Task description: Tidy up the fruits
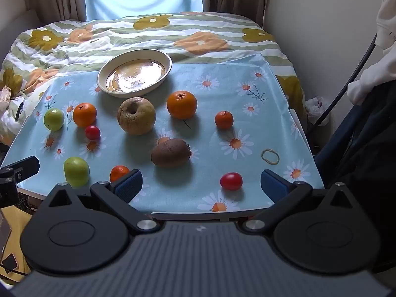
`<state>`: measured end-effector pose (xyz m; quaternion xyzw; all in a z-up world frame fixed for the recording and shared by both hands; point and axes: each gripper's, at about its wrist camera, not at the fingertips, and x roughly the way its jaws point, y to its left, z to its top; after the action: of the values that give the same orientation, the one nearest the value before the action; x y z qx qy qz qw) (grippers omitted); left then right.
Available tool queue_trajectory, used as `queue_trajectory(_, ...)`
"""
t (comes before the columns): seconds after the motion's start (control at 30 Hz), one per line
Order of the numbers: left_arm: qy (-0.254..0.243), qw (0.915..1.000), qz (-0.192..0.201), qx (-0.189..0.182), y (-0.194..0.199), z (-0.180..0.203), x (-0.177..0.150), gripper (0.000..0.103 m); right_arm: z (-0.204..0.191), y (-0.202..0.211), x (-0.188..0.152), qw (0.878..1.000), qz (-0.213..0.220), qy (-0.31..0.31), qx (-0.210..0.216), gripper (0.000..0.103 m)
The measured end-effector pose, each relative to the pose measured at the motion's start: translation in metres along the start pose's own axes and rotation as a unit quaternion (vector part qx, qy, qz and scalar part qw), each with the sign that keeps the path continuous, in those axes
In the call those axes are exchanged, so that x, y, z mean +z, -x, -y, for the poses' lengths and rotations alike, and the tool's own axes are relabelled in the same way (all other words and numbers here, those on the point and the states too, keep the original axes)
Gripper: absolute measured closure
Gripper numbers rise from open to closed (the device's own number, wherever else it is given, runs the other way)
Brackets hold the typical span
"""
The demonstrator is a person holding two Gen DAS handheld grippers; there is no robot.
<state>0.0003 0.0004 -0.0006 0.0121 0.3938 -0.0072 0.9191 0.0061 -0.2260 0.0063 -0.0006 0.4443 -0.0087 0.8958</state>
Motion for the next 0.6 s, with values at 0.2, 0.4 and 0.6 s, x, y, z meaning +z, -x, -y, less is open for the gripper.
queue_trajectory(0.2, 0.002, 1.0, 0.004, -0.001, 0.0043, 0.0, -0.0021, 0.0, -0.0012, -0.0008, 0.0004, 1.0, 0.001, 0.0, 0.001, 0.0)
queue_trajectory(0.4, 0.004, 1.0, -0.001, 0.0, 0.0044, -0.0025, -0.0017, 0.0, 0.0031, -0.0041, 0.0029, 1.0, -0.001, 0.0, -0.001, 0.0)
queue_trajectory(0.6, 0.0, 1.0, -0.007, 0.002, -0.005, 0.0014, 0.0027, 0.0, -0.003, -0.0052, 0.0012, 1.0, -0.004, 0.005, 0.001, 0.0)
